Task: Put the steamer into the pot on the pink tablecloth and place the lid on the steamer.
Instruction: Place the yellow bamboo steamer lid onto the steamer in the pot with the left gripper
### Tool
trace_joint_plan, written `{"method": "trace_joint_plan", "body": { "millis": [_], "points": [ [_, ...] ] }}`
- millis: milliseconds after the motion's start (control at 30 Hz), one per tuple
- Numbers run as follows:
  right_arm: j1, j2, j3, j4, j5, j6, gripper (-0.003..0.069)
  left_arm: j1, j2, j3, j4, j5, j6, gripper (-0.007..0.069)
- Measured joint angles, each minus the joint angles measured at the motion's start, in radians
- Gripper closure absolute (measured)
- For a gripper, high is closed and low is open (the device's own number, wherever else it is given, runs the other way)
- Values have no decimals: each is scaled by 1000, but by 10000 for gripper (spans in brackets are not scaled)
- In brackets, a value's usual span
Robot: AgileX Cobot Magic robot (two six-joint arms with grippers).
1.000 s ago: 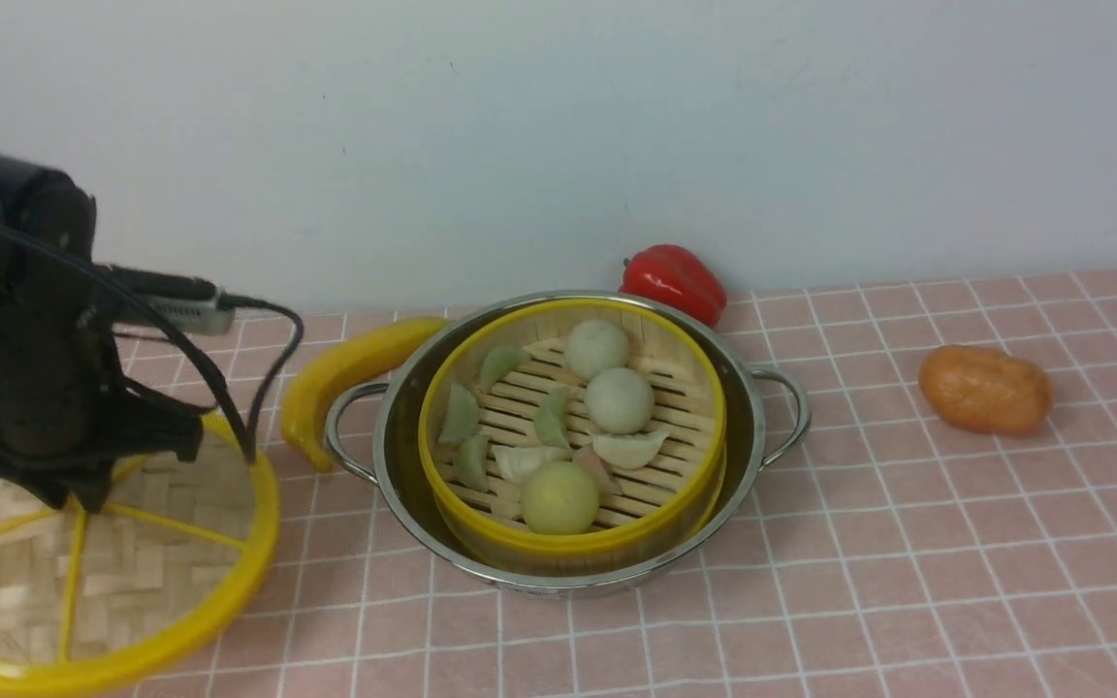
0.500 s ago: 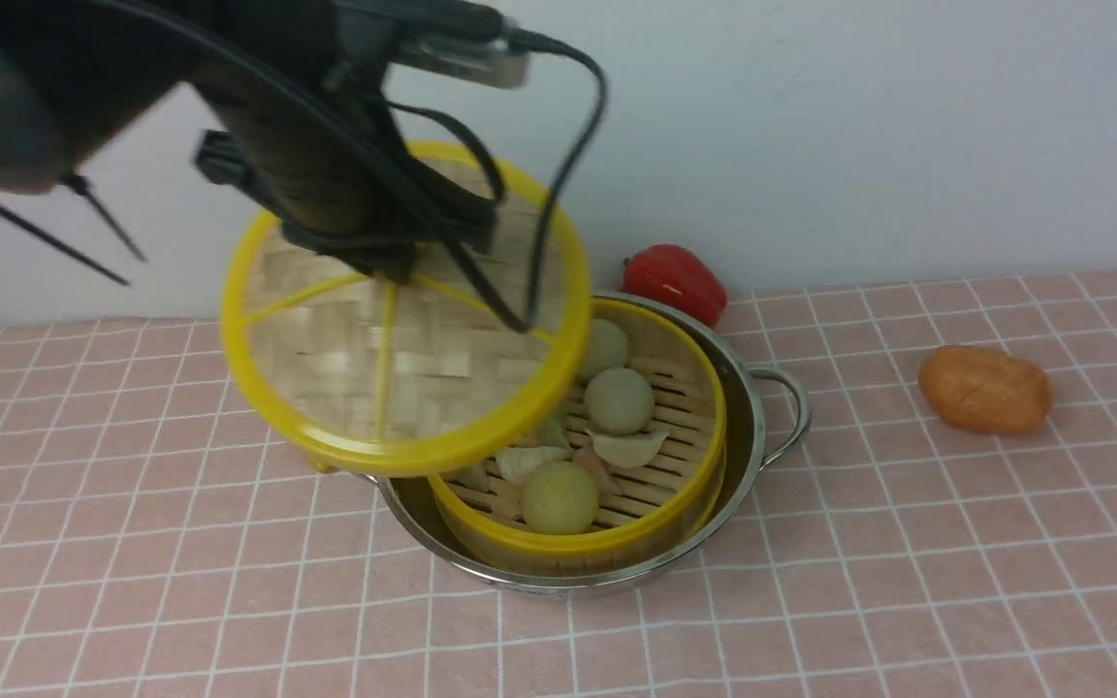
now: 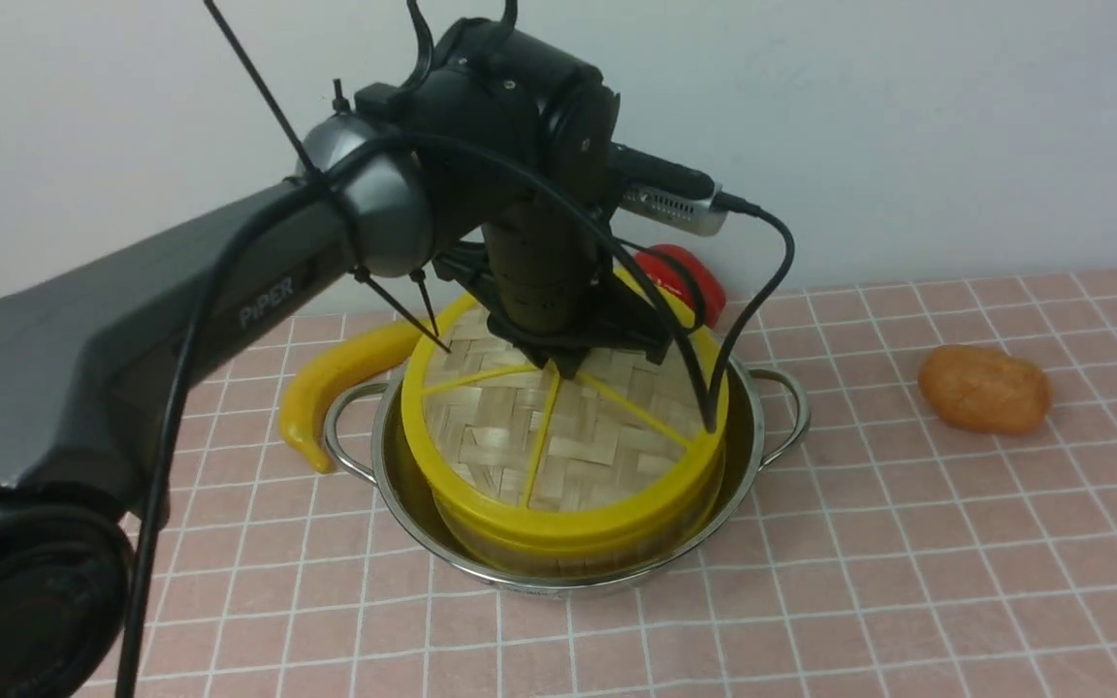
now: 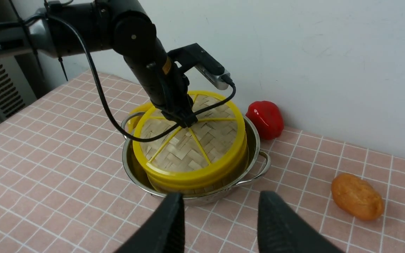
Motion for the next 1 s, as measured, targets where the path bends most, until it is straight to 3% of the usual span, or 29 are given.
{"method": "trace_joint_plan", "body": {
  "millis": [1000],
  "points": [
    [0,0,0,0,0,7,356,29,20,-4,-21,-10,-3,505]
  ]
}}
